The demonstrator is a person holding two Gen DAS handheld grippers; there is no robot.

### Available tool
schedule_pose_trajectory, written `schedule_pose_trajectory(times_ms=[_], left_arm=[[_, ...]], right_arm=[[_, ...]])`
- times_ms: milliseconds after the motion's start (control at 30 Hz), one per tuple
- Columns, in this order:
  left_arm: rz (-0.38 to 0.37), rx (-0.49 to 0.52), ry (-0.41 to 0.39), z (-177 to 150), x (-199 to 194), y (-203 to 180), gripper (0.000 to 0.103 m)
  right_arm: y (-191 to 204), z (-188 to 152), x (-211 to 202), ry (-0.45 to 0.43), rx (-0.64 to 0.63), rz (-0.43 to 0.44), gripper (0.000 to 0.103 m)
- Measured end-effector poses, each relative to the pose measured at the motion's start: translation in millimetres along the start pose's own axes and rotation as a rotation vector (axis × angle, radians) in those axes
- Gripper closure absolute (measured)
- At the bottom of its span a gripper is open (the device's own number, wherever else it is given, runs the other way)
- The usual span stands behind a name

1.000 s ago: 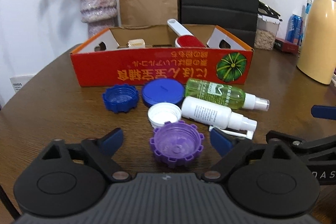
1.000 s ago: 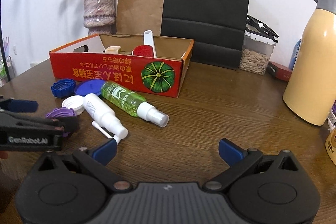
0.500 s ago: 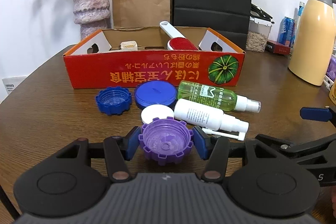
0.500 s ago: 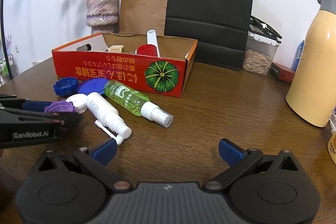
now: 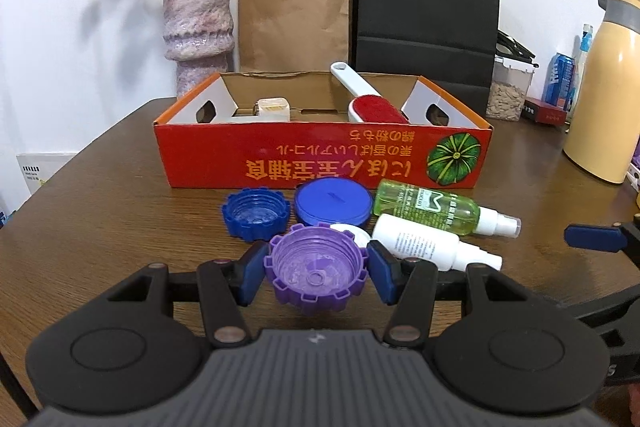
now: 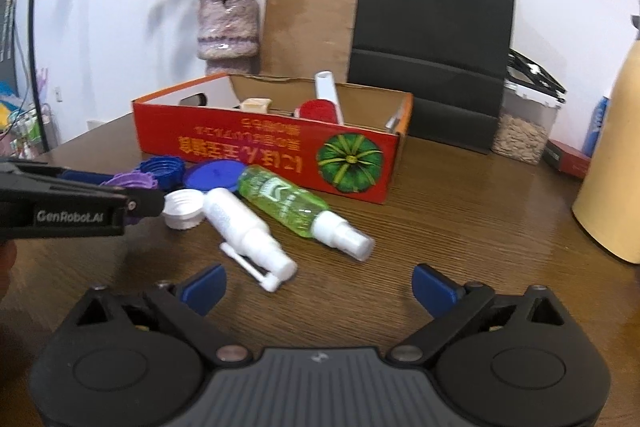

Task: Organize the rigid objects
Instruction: 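Grasp the purple cap with the left tool while the right tool grasps the white spray bottle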

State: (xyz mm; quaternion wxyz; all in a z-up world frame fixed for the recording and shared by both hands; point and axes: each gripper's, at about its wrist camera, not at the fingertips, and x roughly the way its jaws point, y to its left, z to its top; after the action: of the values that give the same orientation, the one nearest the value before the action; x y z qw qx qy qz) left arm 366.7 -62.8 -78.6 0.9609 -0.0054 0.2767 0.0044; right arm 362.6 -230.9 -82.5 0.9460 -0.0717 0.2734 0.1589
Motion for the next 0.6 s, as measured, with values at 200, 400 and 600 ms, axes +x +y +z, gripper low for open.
schedule_pose_trajectory(times_ms=[200,400,600], left_arm=[[0.010,-0.003,-0.010,1,-1,12,0.048],[0.017,-0.003,-0.020,2,-2,24,0.048],[0.024,0.001,-0.038,3,-6,36,0.048]], right_arm=[[14,5,11,0.017,-0.026,0.031,0.019],[25,13,25,0.015,-0.032,0.040,0.026],[28,23,40,0.022,-0.019,0.045,0.032]])
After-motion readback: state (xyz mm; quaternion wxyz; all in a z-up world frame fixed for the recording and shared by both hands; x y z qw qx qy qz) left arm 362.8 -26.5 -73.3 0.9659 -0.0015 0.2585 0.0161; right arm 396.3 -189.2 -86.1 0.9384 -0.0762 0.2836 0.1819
